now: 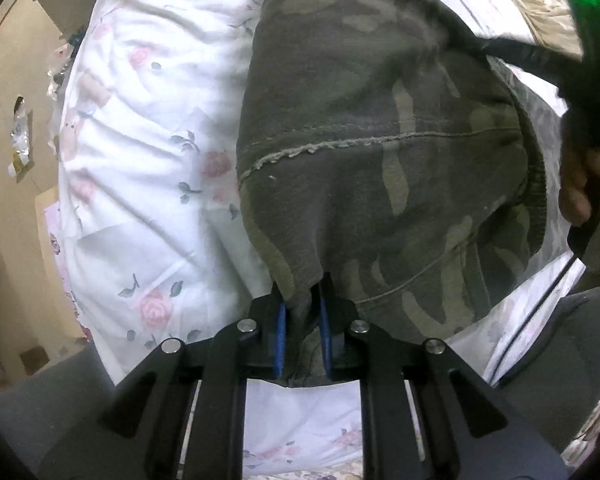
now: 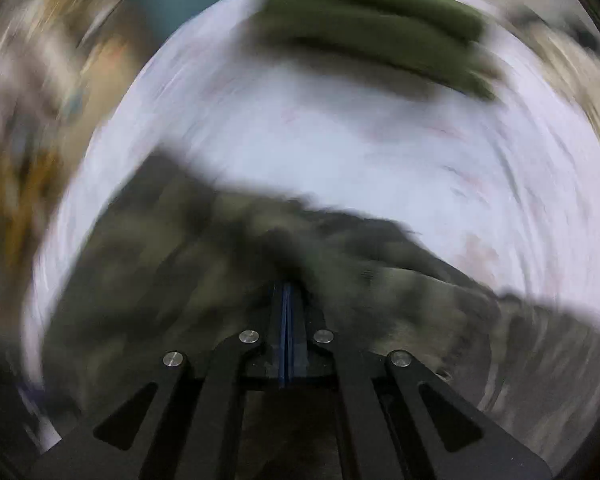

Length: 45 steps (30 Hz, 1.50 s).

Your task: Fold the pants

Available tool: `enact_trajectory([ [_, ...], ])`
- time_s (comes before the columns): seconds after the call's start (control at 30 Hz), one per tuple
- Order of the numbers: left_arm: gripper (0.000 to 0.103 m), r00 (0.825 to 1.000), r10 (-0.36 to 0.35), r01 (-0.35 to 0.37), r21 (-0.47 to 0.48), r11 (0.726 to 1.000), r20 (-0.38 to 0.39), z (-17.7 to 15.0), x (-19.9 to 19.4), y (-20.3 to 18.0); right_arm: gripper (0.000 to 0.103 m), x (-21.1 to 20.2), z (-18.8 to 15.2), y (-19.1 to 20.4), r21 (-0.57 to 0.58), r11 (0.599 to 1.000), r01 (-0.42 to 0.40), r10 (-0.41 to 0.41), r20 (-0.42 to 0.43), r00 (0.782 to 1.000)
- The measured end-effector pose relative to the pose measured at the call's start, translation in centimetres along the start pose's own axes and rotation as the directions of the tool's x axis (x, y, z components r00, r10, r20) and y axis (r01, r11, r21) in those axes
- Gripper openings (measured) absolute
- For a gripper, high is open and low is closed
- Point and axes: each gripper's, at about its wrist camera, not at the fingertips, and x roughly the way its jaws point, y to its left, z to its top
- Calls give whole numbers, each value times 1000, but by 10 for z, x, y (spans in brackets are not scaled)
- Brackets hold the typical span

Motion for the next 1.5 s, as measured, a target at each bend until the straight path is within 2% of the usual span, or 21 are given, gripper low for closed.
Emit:
enact_trajectory([
  [0.13,14,999,17,-17,-2,1000,37,-4,-16,-1,8,-53,-19,-1,61,997,-51,44,106,993],
  [0.3,44,981,63,-64,3,998,185,-4,-50,-9,8,-72,-81,19,86,961,-262,266,-43,963],
  [0.37,45,971,43,-41,-12,999,235,0,-60,-12,8,-57,-106,36,45,969,-245,249,-125,961],
  [0.43,46,965,42,-38,-20,999,258,4,-64,-14,4,-30,-124,41,16,991,-134,135,-211,968],
  [0.47,48,964,40,-36,-22,999,263,7,-64,-17,4,-10,-134,38,40,993,-113,120,-274,954],
  [0.6,53,962,19,-17,-10,1000,274,7,-62,-21,4,-21,-137,19,213,962,-171,217,-214,952],
  [0.7,61,947,7,-14,18,1000,321,12,-64,-33,9,-59,-138,11,238,947,-215,245,-107,964],
  [0.73,65,938,-3,-8,31,1000,346,13,-64,-39,17,-70,-142,6,274,930,-245,272,-64,960],
  [0.77,71,933,-7,-5,33,999,359,14,-64,-45,30,-79,-148,-3,325,902,-283,305,-19,952],
  [0.8,72,932,-9,0,26,1000,364,15,-63,-49,75,-85,-160,-13,409,858,-310,329,26,944],
  [0.83,72,930,-26,21,18,1000,367,16,-61,-54,103,-86,-170,-20,463,824,-326,341,54,939],
  [0.97,72,932,-52,30,67,997,358,28,-51,-83,103,-57,-237,-49,738,537,-409,456,154,877],
  [1.0,72,932,-51,27,73,997,358,30,-49,-87,103,-49,-252,-57,789,463,-404,450,183,874],
  [1.07,72,931,-58,32,77,996,361,32,-49,-88,100,-45,-262,-76,821,380,-426,438,246,865],
  [1.1,72,930,-56,30,77,997,362,30,-50,-85,99,-49,-260,-90,827,366,-427,399,275,875],
  [1.2,73,930,-35,23,39,999,365,33,-52,-73,100,-72,-252,-143,843,406,-353,164,313,936],
  [1.23,73,930,-30,23,23,999,366,33,-53,-68,100,-76,-252,-166,859,393,-327,91,318,944],
  [1.27,73,929,-24,23,8,1000,370,36,-53,-65,99,-78,-255,-187,879,355,-318,38,326,944],
  [1.37,73,923,3,14,-40,999,385,40,-57,-53,96,-90,-275,-255,912,172,-372,-112,394,912],
  [1.43,73,918,15,14,-71,997,396,42,-59,-47,96,-99,-277,-285,911,134,-390,-177,409,895],
  [1.5,73,917,12,26,-88,996,400,44,-61,-43,96,-107,-275,-306,923,147,-355,-241,382,892],
])
